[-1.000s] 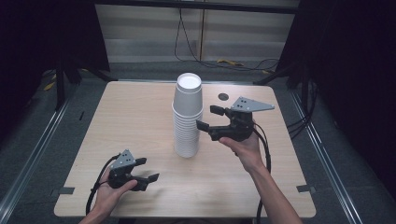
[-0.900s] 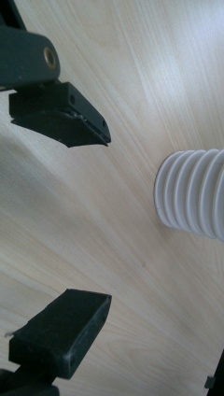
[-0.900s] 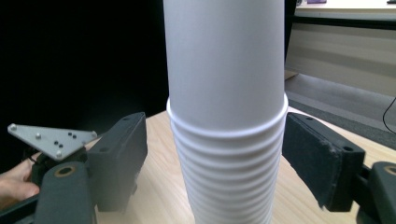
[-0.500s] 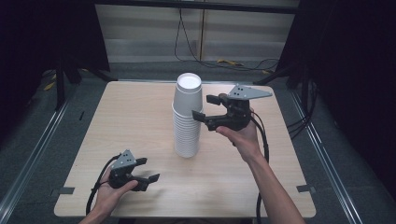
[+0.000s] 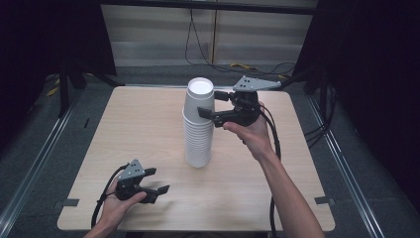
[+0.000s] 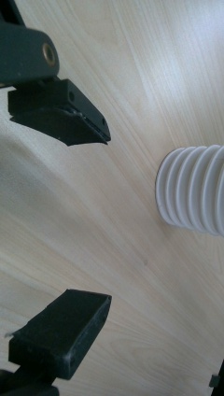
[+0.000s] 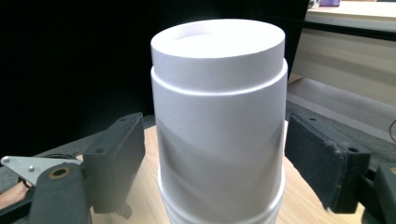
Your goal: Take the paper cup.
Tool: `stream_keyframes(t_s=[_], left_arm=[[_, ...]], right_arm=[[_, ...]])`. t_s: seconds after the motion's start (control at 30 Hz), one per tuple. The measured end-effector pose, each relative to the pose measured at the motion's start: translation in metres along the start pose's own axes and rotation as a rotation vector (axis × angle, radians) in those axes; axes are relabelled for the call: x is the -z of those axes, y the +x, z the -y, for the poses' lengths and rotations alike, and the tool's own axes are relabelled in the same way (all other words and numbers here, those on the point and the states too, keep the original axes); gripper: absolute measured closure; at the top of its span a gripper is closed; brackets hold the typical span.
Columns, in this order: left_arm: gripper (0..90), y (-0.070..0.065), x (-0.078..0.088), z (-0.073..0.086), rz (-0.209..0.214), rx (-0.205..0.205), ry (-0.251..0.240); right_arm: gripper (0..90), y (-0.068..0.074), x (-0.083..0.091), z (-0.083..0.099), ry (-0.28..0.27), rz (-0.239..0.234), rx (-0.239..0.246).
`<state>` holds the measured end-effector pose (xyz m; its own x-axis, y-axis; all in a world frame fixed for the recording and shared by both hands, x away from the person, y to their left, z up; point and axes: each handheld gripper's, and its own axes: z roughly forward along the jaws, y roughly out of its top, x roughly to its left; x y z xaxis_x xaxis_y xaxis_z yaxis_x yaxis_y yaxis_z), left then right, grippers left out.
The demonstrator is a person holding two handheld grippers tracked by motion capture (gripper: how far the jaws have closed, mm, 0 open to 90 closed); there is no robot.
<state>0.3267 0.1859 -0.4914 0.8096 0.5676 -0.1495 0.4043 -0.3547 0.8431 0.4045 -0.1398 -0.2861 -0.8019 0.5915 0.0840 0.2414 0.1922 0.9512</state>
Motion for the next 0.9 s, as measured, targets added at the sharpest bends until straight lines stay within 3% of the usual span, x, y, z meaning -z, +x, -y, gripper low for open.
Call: stream_keyframes(t_s=[0.53,0.67,0.9], left_arm=[[18.2,0.000,0.000,0.000,0.000,0.006,-0.004],[18.2,0.000,0.000,0.000,0.001,-0.001,-0.002],[18.2,0.000,0.000,0.000,0.000,0.000,-0.003]], right_arm=[[15.5,-0.005,-0.026,-0.011,0.060,-0.012,0.009],[14.5,-0.008,-0.033,-0.011,0.073,-0.036,-0.008],[15.5,-0.006,-0.039,-0.012,0.082,-0.022,0.000]])
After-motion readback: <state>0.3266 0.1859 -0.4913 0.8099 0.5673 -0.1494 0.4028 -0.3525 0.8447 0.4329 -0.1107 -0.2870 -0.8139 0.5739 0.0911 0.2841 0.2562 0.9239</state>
